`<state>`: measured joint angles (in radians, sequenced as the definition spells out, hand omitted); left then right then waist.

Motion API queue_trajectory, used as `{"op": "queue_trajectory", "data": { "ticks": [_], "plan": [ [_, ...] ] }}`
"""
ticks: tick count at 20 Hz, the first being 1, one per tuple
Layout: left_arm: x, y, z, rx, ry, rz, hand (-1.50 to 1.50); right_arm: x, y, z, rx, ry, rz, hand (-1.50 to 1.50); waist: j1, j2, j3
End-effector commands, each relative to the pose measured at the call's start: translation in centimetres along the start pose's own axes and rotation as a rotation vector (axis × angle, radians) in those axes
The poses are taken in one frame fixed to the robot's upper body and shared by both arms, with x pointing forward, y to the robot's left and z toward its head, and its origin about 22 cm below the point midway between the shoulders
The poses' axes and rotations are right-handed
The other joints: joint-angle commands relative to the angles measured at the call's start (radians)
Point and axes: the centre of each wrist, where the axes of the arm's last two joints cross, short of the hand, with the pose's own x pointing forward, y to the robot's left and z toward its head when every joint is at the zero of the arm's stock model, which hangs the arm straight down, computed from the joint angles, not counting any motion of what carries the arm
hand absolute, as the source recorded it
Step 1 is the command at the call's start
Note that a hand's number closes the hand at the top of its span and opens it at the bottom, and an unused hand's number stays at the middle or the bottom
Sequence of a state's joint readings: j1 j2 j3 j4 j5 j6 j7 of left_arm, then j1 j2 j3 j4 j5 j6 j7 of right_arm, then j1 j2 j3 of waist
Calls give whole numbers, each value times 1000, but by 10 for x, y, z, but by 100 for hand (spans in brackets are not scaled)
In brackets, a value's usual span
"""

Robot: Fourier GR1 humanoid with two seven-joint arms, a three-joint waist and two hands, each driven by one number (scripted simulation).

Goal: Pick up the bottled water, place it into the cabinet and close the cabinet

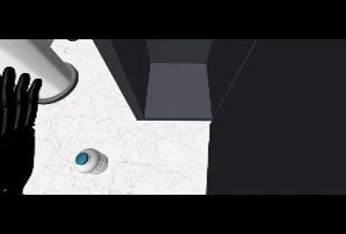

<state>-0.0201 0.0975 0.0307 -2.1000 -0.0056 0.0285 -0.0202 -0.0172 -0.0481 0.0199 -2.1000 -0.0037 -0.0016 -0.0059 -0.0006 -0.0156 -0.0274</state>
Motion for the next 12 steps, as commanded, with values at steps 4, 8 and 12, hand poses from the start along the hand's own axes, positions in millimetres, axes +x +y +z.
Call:
{"op": "queue_trajectory", "data": {
  "ticks": [4, 8, 12],
  "plan": [
    [24, -6, 45, 155, 29, -122, -150, 10, -9, 41, 1, 94, 94, -150, 6, 7, 28],
    [24, -16, 64, 330, 230, 61, -150, 13, -6, 54, 107, 211, -82, -150, 11, 3, 27],
    [52, -31, 86, 364, 239, 77, -150, 41, -14, 67, 112, 225, -73, -150, 4, 9, 27]
  ]
}}
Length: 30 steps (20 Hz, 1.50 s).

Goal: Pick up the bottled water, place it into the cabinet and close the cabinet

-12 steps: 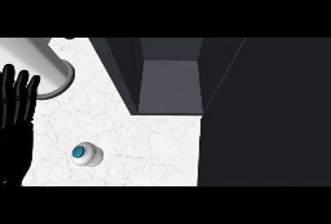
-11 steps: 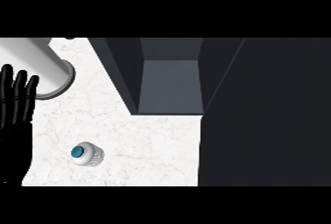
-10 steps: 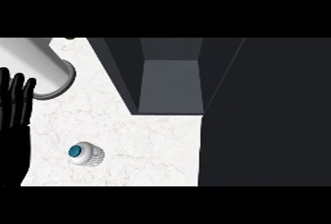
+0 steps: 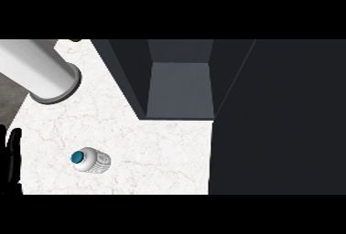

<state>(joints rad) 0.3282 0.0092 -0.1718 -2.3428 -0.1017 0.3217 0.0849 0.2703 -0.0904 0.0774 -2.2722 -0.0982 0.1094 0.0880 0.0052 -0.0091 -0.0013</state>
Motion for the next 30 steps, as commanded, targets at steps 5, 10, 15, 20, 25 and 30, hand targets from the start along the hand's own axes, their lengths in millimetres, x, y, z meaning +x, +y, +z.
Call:
{"op": "queue_trajectory", "data": {
  "ticks": [5, 10, 15, 20, 25, 30],
  "plan": [
    [31, -21, 53, 81, 51, 52, -150, 44, -5, 42, 50, 25, -54, -150, -7, 1, 2],
    [16, -28, 62, 71, 61, 51, -150, 50, 2, 42, 33, 24, -50, -150, -4, 5, 1],
    [38, -22, 77, 91, 80, 51, -150, 60, 6, 56, 13, 30, -54, -150, -4, 2, 2],
    [36, -25, 89, 97, 85, 26, -150, 64, 7, 69, 30, 24, -50, -150, -10, 1, 2],
    [8, -23, 78, 127, 96, 2, -150, 79, 7, 81, 52, 29, -34, -150, -28, 5, 1],
    [-4, -10, 79, 144, 173, -9, -150, 72, -3, 85, 56, 23, -41, -150, -16, 5, 0]
  ]
}}
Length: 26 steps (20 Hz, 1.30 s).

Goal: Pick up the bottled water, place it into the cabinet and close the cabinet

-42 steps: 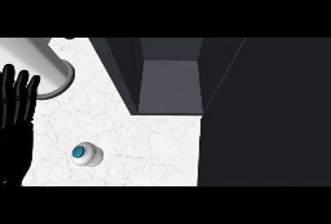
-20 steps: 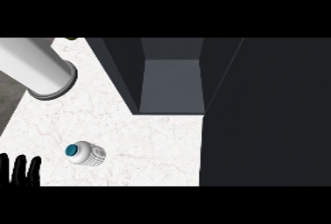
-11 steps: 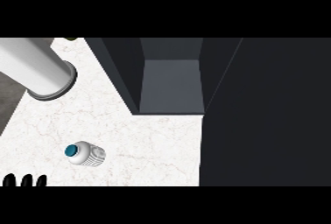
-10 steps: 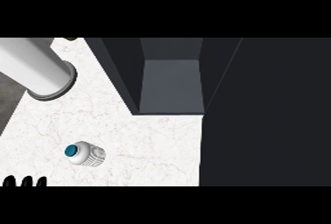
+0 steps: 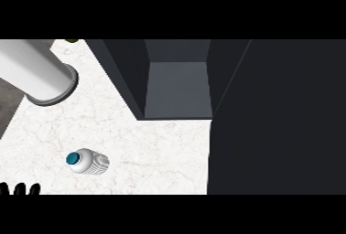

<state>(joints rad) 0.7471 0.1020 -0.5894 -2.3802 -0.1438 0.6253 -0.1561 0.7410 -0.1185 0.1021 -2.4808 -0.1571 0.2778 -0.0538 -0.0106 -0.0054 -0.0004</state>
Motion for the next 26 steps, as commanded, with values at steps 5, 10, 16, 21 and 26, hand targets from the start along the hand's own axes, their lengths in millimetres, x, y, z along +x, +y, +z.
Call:
{"op": "queue_trajectory", "data": {
  "ticks": [5, 10, 16, 21, 26],
  "plan": [
    [-28, 15, -26, 73, 41, 47, -150, 37, 6, 16, 18, -58, -20, -150, -5, 2, -1],
    [-73, 35, -27, 89, 75, -15, -150, 38, 14, 26, 23, -69, -20, -150, -11, -2, -2],
    [-109, 48, -33, 104, 123, -27, -150, 26, 7, 38, 14, -52, -23, -150, -6, 0, -1],
    [-153, 53, -39, 89, 164, -11, -150, 38, 10, 38, 21, -55, -27, -150, -6, 4, -1],
    [-185, 64, -35, 83, 170, -1, -150, 34, 3, 44, 23, -41, -16, -150, -1, 4, -1]
  ]
}}
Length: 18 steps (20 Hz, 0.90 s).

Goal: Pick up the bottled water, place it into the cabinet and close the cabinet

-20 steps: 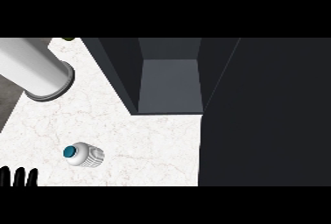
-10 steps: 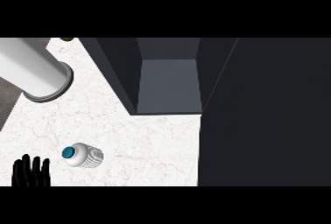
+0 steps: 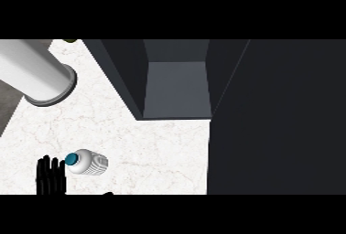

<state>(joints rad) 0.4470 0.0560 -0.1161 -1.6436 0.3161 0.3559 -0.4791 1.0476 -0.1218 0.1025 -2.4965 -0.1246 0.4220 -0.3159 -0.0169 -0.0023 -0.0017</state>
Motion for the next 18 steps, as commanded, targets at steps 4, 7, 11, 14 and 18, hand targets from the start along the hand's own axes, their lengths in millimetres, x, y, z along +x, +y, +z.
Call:
{"op": "queue_trajectory", "data": {
  "ticks": [4, 7, 11, 14, 18],
  "plan": [
    [-36, 4, -27, 29, 12, 8, -150, 34, 6, 4, 15, -45, 7, -150, -3, 0, 0],
    [-52, -9, -27, 31, 20, 5, -150, 41, 5, 3, 10, -70, -6, -150, -2, 2, 0],
    [-72, 16, -32, 44, 9, -6, -150, 37, -2, 10, 9, -51, -2, -150, -1, 1, 0],
    [-84, 16, -26, 65, 4, -14, -150, 43, 8, 8, -8, -66, 6, -150, 0, 2, 0],
    [-89, 18, -34, 64, 3, 20, -150, 42, 1, 13, 4, -70, 15, -150, 1, 1, 0]
  ]
}}
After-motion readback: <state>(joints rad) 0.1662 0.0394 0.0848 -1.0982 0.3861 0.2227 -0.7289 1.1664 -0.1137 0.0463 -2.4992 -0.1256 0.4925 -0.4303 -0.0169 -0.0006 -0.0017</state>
